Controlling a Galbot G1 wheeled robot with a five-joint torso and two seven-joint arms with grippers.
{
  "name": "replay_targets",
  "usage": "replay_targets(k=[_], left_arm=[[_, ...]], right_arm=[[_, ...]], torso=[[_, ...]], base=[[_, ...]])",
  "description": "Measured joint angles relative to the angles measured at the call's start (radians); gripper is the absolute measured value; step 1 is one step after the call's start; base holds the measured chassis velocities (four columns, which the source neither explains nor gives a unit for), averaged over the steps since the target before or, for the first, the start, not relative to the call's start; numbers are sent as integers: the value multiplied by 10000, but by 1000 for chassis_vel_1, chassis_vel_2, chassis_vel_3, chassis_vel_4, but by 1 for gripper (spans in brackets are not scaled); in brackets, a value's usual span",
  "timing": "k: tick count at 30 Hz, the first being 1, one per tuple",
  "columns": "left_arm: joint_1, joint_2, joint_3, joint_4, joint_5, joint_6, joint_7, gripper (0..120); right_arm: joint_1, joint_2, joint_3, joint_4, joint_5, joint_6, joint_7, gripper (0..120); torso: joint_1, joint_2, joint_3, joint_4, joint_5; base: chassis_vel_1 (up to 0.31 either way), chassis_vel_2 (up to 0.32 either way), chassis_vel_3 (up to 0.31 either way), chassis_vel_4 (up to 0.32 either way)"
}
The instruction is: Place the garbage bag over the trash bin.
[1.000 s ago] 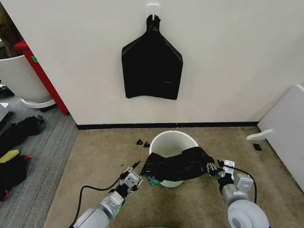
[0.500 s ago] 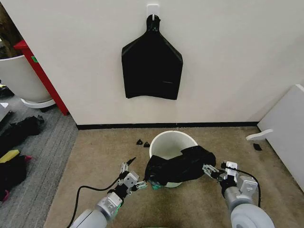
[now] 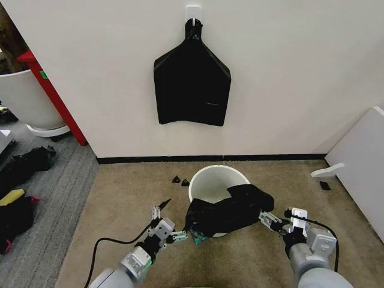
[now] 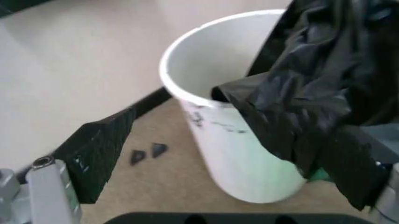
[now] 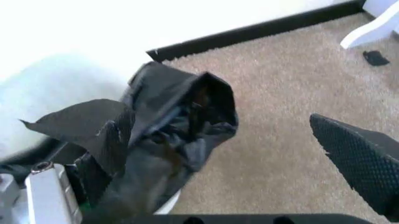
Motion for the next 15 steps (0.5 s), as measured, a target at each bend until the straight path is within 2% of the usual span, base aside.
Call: replay_targets(k=[5, 15], left_arm=[[265, 138, -92, -320, -288, 111, 87, 100], [-53, 228, -363, 222, -417, 4, 49, 100]], right_arm=[[66, -21, -32, 248, 12, -85, 101, 100], [60, -124, 97, 451, -48, -109, 42, 100]], torso=[[0, 0, 0, 1, 1], [0, 0, 1, -2, 0]], base=[[0, 0, 0, 0], [0, 0, 0, 0]])
